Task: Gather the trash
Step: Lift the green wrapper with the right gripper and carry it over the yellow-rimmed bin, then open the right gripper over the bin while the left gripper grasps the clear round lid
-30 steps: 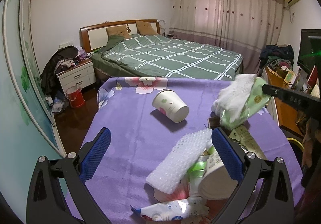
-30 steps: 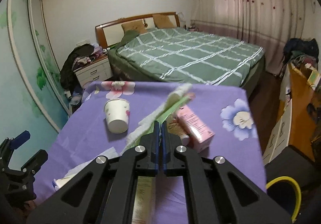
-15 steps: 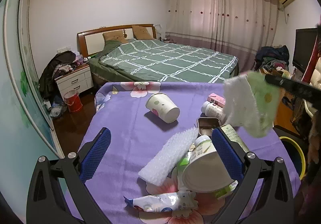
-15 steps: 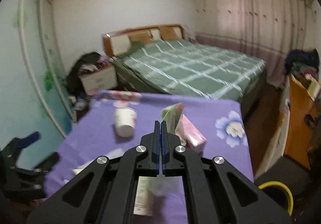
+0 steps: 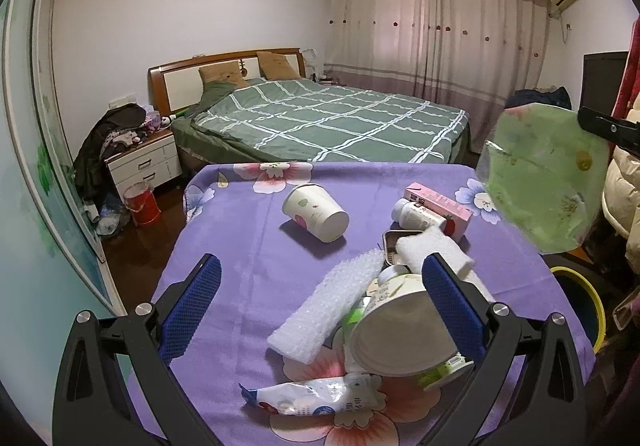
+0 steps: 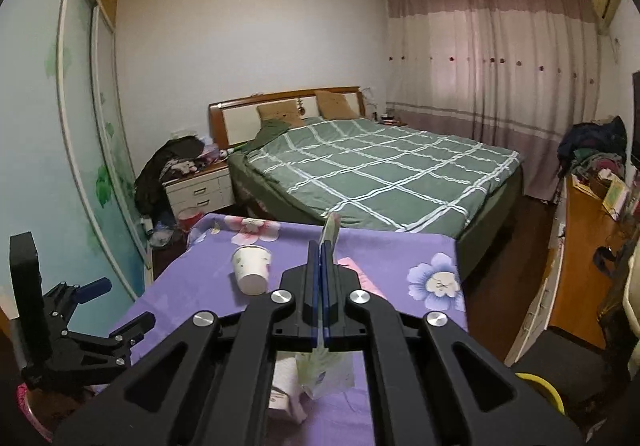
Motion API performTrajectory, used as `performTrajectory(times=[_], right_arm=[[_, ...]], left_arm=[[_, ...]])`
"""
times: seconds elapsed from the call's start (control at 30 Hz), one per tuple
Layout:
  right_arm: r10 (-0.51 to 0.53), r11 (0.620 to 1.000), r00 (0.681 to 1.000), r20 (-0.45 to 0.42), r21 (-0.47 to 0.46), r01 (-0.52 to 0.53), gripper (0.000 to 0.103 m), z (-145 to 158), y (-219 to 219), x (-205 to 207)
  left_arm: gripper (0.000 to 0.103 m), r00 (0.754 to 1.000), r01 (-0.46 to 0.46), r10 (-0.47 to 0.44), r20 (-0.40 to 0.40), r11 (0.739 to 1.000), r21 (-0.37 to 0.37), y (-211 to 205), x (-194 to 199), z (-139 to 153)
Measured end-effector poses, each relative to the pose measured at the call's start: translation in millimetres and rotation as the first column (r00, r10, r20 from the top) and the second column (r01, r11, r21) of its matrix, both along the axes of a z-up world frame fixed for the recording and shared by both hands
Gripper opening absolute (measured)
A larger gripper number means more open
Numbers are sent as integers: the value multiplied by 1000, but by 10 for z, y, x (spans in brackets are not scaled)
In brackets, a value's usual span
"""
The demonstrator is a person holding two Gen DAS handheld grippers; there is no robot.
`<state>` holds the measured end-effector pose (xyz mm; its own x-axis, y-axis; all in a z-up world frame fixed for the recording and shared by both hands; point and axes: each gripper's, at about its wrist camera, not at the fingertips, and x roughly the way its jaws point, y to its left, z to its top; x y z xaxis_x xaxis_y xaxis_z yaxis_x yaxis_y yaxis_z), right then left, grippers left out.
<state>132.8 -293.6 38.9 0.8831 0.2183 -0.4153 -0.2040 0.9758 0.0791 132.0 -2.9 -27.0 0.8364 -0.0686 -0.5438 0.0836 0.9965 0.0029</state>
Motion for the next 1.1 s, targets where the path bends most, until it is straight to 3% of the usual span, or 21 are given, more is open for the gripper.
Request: performTrajectory(times=[0.17,0.43,0.9,1.0,1.1], right_arm=[[-81,997,997,-14,9,81,1,-68,-368,-165],[-234,971,968,-87,24,237,1,-439,-1055,-504],[-463,879,847,-262,-17,476,1,-1289,-2046,-586],[-479,867,826,-298,-17,497,3,-1452,-2135,-522],[-476,866,821,-317,-6,500,12,-1544,-2169,-511]], left_arm=[[99,1000,20,-20,4,1000,2,-75,-59,26],[99,997,65,-65,-31,998,9,-239,-130,-122],[99,982,155,-154,-109,988,2,-499,-279,-408],[99,981,160,-158,-116,987,12,-537,-285,-424],[99,978,169,-166,-128,985,18,-557,-267,-433]])
